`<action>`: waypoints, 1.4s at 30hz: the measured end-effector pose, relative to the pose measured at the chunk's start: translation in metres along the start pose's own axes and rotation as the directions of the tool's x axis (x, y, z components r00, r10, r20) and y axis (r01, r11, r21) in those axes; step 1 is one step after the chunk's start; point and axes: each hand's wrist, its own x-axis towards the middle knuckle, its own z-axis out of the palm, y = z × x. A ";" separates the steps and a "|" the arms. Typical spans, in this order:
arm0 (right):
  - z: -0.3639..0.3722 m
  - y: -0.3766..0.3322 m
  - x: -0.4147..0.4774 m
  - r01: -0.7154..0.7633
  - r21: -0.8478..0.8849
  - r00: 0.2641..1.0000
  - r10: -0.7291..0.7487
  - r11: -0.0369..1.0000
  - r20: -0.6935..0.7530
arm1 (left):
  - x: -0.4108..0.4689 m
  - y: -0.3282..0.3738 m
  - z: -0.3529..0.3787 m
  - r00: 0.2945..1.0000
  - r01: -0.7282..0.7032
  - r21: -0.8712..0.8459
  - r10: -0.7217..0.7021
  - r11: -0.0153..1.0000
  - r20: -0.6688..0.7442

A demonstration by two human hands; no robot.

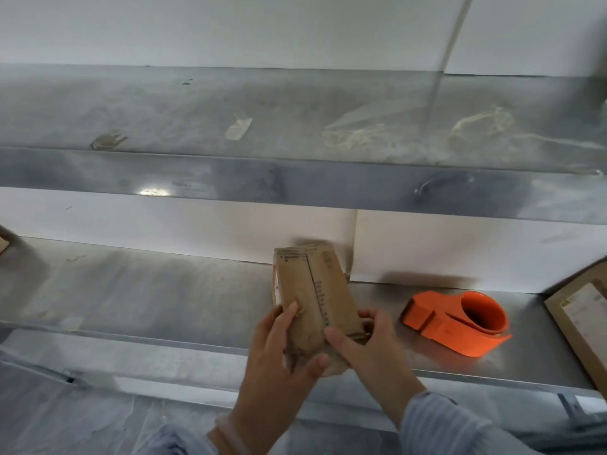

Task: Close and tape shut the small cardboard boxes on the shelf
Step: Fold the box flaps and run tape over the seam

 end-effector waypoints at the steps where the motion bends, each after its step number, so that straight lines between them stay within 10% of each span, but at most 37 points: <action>1: 0.001 0.005 -0.002 0.007 -0.011 0.999 -0.006 1.000 0.037 | 0.000 -0.003 -0.004 1.000 -0.014 0.024 0.014 1.000 -0.007; 7: -0.029 0.018 0.002 0.174 -0.294 0.962 -0.098 0.940 0.256 | 0.012 -0.019 -0.024 0.999 -0.003 -0.013 0.003 1.000 0.036; 14: -0.134 0.047 0.046 0.059 -0.586 0.893 -0.306 0.808 -0.331 | 0.019 -0.016 -0.009 0.998 0.066 -0.039 -0.065 0.997 0.017; 20: -0.172 0.068 0.063 0.043 -0.833 0.988 -0.147 0.552 -0.047 | 0.016 0.000 -0.005 0.993 0.119 -0.038 -0.118 0.992 0.018; 25: -0.182 0.077 0.067 0.286 -0.950 0.917 -0.325 0.128 0.232 | 0.015 0.010 -0.005 0.994 0.110 -0.027 -0.111 0.994 -0.016; 30: -0.191 0.083 0.077 0.380 -0.924 0.860 -0.349 -0.046 0.371 | 0.016 0.014 -0.007 0.994 0.108 -0.014 -0.109 0.994 -0.013; 37: -0.182 0.066 0.071 0.266 -0.940 0.955 -0.190 0.212 0.227 | 0.014 0.014 -0.016 0.995 0.050 0.126 -0.038 0.991 -0.095; 42: -0.173 0.055 0.044 0.110 -0.353 0.994 -0.112 0.929 0.015 | 0.023 0.039 -0.027 0.924 -0.203 0.426 0.317 0.882 -0.215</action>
